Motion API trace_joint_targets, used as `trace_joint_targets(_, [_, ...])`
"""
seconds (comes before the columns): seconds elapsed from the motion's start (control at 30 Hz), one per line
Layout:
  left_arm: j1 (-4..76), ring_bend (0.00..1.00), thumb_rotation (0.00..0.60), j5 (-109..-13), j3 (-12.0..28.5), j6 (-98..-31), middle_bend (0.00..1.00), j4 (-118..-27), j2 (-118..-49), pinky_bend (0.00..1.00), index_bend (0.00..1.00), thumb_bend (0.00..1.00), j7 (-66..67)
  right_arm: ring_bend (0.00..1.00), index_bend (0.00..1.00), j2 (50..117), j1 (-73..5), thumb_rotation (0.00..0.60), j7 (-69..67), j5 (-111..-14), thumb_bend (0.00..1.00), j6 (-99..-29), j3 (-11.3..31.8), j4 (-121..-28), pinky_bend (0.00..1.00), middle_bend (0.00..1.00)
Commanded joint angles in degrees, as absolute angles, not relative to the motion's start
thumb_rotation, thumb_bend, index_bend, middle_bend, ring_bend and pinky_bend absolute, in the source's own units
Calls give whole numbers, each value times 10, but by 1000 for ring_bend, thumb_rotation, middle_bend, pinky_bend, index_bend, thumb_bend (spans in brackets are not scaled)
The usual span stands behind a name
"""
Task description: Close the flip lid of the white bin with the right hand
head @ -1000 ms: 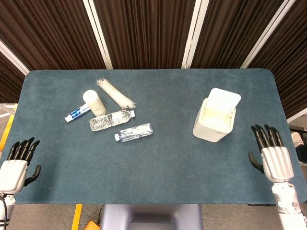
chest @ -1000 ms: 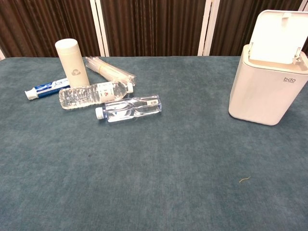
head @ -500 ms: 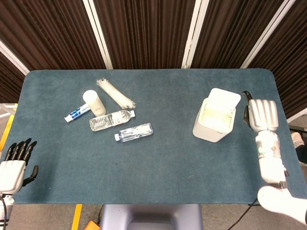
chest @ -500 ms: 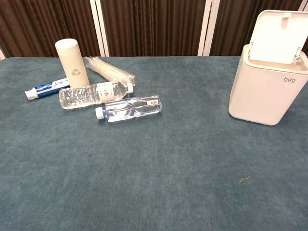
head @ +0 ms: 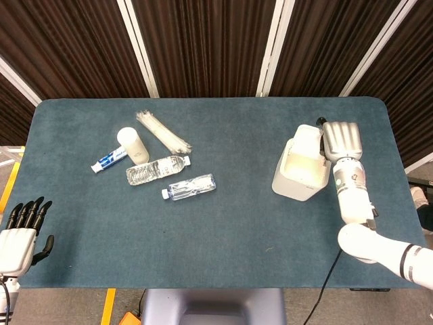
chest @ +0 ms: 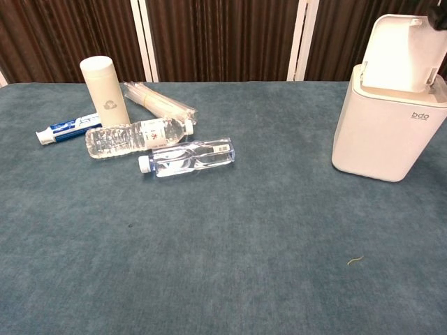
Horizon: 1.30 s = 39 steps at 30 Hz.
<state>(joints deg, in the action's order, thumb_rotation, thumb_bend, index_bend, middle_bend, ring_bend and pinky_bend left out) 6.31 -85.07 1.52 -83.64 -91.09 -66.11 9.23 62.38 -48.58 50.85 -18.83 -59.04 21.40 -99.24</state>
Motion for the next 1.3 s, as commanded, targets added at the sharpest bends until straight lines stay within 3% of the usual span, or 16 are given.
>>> trace_joint_targets(0.03, [62, 0, 600, -850, 16, -839, 0, -911, -662, 35, 2, 478, 93, 1000, 391, 605, -488, 600, 503, -188, 814, -577, 198, -1014, 1000, 1000])
trace_joint_targets(0.37, [61, 0, 600, -856, 14, -841, 0, -912, -663, 35, 0, 479, 97, 1000, 368, 527, -457, 600, 488, -272, 814, -612, 141, -1145, 1000, 1000])
trace_joint_targets(0.5, [62, 0, 600, -858, 13, -839, 0, -913, -663, 36, 0, 480, 100, 1000, 365, 524, -441, 600, 491, -322, 814, -636, 108, -1170, 1000, 1000])
trace_joint_targets(0.97, [64, 0, 600, -852, 13, -832, 0, -915, -666, 35, 0, 479, 111, 1000, 359, 608, -391, 600, 440, -466, 814, -640, 25, -1092, 1000, 1000])
trace_joint_targets(1.17, [65, 0, 600, -839, 16, -823, 0, -914, -665, 36, 0, 479, 109, 1000, 359, 618, -391, 600, 443, -467, 813, -629, 13, -1084, 1000, 1000])
trace_joint_targets(1.3, [65, 0, 600, -843, 17, -827, 0, -915, -663, 36, 0, 479, 103, 1000, 304, 622, -371, 600, 418, -521, 814, -678, 19, -1084, 1000, 1000])
